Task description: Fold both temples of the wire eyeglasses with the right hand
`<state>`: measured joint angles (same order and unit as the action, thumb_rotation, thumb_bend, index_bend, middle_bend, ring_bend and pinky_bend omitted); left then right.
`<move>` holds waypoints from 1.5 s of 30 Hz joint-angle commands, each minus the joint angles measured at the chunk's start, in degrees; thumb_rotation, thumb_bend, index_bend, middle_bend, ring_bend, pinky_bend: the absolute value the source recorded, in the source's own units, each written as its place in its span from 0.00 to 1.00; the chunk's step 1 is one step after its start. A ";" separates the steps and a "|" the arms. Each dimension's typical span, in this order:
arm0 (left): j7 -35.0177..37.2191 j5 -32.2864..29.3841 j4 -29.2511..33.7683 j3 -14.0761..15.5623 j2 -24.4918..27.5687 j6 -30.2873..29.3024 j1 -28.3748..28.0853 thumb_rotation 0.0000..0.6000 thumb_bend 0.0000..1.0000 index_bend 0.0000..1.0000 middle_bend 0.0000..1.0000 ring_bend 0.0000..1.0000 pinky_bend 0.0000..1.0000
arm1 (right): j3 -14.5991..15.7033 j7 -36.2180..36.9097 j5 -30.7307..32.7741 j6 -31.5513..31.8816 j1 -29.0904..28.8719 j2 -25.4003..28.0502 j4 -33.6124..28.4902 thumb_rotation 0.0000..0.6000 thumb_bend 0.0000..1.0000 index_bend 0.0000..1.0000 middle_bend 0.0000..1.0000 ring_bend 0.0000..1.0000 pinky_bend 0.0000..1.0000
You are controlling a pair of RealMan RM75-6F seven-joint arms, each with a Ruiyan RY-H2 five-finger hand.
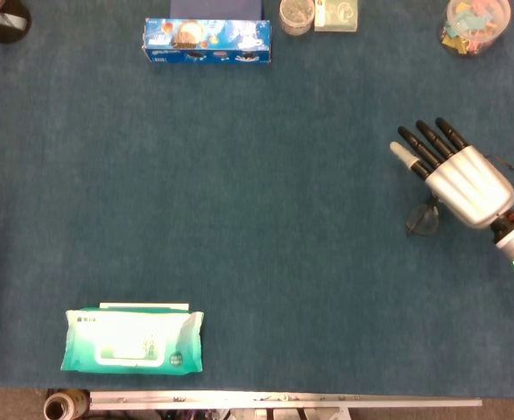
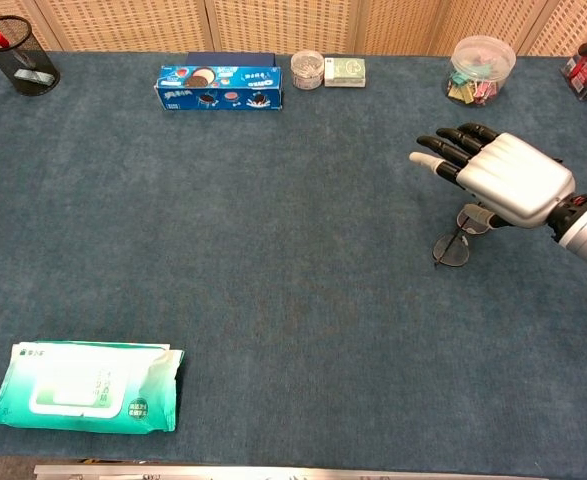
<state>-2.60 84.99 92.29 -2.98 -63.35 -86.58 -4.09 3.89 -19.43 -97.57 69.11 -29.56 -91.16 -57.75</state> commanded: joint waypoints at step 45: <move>-1.36 -0.84 0.14 -0.08 -0.30 0.95 -0.33 1.00 0.67 0.49 0.50 0.54 0.71 | -6.91 -9.96 0.47 10.42 2.82 20.54 -27.18 1.00 0.30 0.00 0.04 0.00 0.12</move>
<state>-3.96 84.15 92.43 -3.06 -63.66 -85.63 -4.41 -2.77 -29.47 -97.57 79.39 -27.13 -70.92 -85.20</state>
